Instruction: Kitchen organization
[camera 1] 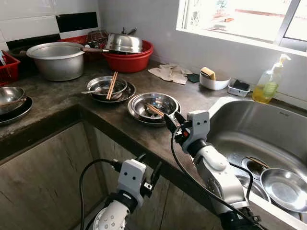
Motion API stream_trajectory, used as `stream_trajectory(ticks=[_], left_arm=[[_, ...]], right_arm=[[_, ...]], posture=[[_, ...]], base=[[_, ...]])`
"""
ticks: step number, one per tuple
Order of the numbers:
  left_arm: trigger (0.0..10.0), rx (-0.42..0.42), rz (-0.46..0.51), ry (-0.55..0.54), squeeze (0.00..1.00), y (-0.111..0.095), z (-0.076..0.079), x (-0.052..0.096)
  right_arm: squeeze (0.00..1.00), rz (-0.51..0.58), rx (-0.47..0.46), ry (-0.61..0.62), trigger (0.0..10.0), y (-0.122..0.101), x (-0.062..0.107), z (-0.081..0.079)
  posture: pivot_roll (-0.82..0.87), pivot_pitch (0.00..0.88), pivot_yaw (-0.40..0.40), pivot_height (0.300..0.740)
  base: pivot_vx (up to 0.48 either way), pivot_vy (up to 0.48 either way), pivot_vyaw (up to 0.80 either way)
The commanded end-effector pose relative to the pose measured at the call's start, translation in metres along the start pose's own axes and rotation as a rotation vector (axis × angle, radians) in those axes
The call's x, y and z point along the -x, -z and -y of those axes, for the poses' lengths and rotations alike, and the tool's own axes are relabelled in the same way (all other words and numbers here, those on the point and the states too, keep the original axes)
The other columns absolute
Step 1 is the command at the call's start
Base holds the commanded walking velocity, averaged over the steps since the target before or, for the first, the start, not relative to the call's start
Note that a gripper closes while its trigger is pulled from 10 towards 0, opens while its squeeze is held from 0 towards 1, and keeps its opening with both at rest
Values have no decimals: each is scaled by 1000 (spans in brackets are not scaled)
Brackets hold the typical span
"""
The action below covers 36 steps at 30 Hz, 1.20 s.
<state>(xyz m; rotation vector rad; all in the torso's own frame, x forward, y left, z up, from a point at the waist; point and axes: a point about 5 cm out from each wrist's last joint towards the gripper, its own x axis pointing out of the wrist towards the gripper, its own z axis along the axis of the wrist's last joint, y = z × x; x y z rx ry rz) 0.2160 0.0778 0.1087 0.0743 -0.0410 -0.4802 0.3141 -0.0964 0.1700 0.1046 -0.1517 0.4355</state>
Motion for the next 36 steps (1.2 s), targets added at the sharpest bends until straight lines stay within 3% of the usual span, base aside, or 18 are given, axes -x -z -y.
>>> stream_trajectory(ticks=[1,16,36], left_arm=[[10000,-8,37,4,0,-7,2,-1],[10000,-11,33,-2,0,-6,1,-2],[10000,-10,22,2,0,-4,2,-2]], right_arm=[[0,19,-1,21,0,-4,-2,6],[0,47,-15,36,0,-11,-5,9],[0,242,-56,134,0,-62,4,13]], posture=[[15,0,-73,740],[17,0,-76,740],[14,0,-73,740]], base=[[0,0,0],[0,0,0],[0,0,0]])
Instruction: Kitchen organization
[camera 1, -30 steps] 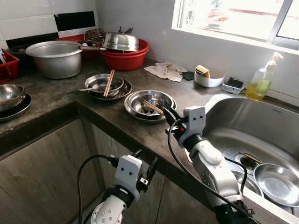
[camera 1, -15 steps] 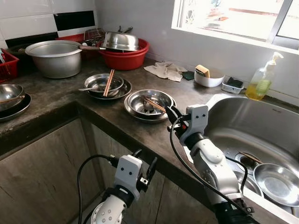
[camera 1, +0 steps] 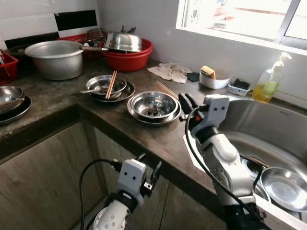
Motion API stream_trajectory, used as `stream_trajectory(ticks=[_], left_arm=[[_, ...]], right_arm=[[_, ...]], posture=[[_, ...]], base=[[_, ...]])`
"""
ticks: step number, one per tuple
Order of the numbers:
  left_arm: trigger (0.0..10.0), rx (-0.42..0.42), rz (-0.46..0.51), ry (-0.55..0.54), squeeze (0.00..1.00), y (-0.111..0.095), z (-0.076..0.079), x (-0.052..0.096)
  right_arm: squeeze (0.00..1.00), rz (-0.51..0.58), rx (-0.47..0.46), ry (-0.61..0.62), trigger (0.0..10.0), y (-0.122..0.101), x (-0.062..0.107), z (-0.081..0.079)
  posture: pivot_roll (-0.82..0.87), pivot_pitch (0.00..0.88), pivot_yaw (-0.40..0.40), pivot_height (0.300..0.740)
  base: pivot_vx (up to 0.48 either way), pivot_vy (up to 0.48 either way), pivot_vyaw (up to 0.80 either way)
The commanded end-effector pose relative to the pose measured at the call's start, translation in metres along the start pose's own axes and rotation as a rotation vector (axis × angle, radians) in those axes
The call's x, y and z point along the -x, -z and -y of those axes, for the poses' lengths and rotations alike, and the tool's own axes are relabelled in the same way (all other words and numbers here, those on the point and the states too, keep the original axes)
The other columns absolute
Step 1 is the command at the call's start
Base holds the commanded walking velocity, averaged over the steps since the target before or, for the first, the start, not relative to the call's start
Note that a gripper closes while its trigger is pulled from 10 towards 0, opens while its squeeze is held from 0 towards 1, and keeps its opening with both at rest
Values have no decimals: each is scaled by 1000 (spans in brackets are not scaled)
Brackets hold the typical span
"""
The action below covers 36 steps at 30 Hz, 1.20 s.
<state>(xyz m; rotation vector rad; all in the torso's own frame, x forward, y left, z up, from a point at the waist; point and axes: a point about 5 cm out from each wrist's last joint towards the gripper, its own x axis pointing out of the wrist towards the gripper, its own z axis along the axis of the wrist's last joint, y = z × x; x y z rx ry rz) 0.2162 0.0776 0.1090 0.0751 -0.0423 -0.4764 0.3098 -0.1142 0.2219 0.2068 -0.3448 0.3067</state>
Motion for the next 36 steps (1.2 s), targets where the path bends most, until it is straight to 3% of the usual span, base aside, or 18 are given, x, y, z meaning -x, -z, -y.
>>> stream_trajectory(ticks=[1,2,3,5,6,15,29,36], left_arm=[[10000,-9,19,6,0,-3,2,-2],[10000,-8,19,5,0,-3,2,-2],[10000,-6,18,4,0,-3,1,-2],[10000,0,17,2,0,-3,1,-2],[10000,3,18,2,0,-3,0,-3],[10000,11,27,-8,0,-7,-7,-7],[10000,20,36,0,0,-8,-7,-7],[10000,4,24,-1,0,-7,-7,-8]], right_arm=[[0,47,7,43,0,-13,1,4],[0,63,19,67,1412,-17,3,5],[0,77,41,93,1412,-20,5,7],[0,98,145,86,10000,-24,10,7],[0,92,179,91,10000,-23,14,7],[0,36,168,216,10000,-15,27,18],[0,17,169,246,10000,-13,28,20],[0,15,185,264,10000,-14,28,22]], posture=[[14,0,-75,740],[12,0,-74,740],[11,0,-72,740],[6,0,-69,740],[6,0,-67,740],[2,0,-60,740],[4,0,-56,740],[2,0,-53,740]], base=[[0,0,0],[0,0,0],[0,0,0],[0,0,0],[0,0,0],[0,110,-395],[0,438,-785],[0,0,-779]])
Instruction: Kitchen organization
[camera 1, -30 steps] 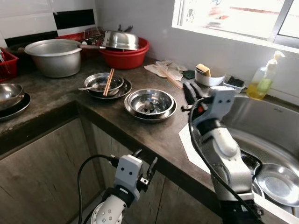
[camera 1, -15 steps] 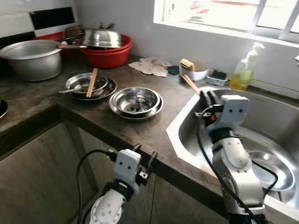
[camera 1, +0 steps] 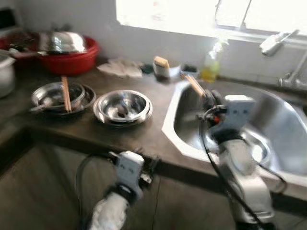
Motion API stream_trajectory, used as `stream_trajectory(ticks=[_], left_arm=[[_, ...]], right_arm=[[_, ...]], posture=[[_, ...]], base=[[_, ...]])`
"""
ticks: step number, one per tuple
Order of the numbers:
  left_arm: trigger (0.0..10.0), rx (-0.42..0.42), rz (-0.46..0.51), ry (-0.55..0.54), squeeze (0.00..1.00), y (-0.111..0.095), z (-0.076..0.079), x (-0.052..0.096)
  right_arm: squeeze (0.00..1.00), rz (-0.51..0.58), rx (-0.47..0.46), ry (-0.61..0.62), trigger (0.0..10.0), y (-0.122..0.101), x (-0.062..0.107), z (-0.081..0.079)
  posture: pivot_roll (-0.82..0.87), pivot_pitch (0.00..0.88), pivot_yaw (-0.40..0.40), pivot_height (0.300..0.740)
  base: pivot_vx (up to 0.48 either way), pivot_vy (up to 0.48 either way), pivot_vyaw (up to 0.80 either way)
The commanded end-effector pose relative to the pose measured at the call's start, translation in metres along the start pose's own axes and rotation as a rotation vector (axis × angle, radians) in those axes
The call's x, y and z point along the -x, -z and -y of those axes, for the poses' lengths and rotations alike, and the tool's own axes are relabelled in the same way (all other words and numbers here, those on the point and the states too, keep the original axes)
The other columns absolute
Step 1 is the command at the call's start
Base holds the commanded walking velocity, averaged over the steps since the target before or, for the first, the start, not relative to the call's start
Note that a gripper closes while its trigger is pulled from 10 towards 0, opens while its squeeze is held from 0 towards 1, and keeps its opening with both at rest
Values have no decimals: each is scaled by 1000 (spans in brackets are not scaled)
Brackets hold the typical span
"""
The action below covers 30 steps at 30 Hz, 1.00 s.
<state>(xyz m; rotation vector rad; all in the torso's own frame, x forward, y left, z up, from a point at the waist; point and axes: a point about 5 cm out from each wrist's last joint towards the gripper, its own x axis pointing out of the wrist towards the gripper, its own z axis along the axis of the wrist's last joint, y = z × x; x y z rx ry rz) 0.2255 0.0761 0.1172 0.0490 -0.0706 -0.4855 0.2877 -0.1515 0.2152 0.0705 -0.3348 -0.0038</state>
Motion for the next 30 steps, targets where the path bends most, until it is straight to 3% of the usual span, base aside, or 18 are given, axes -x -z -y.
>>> stream_trajectory(ticks=[1,6,20,30], left_arm=[[10000,-22,-17,-9,0,1,-4,1],[10000,-39,-19,2,0,2,-3,1],[10000,-62,-25,17,0,3,-1,0],[10000,-36,-34,-6,0,4,-2,0]], right_arm=[[0,18,0,-14,10000,-5,-2,-7],[0,13,14,-6,10000,-5,-2,-6],[0,-14,45,0,10000,-1,-5,-6],[0,-109,89,-35,10000,11,-4,-5]], posture=[[1,0,-51,740],[0,0,-48,740],[1,0,-51,740],[4,0,-58,740]], base=[[0,0,-775],[0,0,-775],[208,-382,0],[51,0,0]])
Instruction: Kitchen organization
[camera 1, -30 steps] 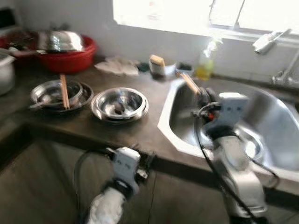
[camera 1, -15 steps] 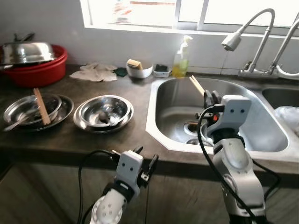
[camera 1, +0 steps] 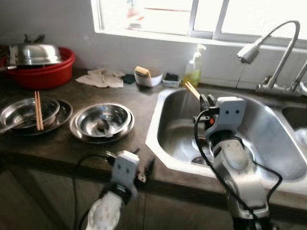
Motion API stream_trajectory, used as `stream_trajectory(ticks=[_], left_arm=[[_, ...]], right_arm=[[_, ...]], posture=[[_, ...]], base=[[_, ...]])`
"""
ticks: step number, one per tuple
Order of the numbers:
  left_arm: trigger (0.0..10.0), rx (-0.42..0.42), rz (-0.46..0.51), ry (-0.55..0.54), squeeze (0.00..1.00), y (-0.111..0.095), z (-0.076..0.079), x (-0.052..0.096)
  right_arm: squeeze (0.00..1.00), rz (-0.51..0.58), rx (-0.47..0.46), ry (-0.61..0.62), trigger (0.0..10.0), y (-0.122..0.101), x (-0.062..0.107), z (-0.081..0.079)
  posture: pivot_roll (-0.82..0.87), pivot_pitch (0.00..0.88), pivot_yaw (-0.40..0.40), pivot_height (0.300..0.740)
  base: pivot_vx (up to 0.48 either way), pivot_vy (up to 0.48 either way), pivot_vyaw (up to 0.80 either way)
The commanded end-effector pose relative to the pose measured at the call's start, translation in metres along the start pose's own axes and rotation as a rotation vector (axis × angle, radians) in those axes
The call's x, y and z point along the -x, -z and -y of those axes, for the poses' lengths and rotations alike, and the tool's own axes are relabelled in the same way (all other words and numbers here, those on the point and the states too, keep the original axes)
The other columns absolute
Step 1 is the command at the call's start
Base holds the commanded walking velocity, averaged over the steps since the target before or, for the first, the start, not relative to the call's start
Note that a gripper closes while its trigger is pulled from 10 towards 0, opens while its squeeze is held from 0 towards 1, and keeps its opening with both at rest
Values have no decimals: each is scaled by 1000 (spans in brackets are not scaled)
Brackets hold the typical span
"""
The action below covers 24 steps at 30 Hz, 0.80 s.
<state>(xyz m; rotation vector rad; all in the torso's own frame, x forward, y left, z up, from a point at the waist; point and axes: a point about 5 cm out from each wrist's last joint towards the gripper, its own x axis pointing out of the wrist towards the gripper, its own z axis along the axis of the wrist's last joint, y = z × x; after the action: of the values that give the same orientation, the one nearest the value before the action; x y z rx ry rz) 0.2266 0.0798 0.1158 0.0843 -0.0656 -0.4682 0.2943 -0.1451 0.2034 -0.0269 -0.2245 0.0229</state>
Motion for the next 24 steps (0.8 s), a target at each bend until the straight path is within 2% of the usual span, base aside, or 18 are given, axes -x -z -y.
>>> stream_trajectory(ticks=[1,6,9,14,17,20,24], left_arm=[[10000,-1,-19,10,0,3,2,0],[10000,3,-21,9,0,3,3,0],[10000,3,-22,12,0,3,3,0],[10000,12,-17,27,0,2,6,0],[10000,49,-1,89,0,-1,14,1],[10000,56,4,125,0,-2,20,3],[10000,43,10,127,0,-3,20,3]], right_arm=[[0,-16,9,10,10000,-1,-3,3],[0,-86,44,21,10000,5,-6,9],[0,-192,86,39,10000,15,-13,21],[0,-296,145,66,10000,25,-22,36],[0,-377,139,94,10000,33,-26,42],[0,-416,120,102,10000,37,-28,43],[0,-439,117,103,10000,39,-31,42]], posture=[[3,0,-59,740],[1,0,-60,740],[0,0,-65,740],[3,0,-68,740],[9,0,-73,740],[9,0,-72,740],[11,0,-70,740]], base=[[0,0,0],[0,0,0],[0,0,0],[0,0,0],[0,0,0],[0,0,0],[0,0,0]])
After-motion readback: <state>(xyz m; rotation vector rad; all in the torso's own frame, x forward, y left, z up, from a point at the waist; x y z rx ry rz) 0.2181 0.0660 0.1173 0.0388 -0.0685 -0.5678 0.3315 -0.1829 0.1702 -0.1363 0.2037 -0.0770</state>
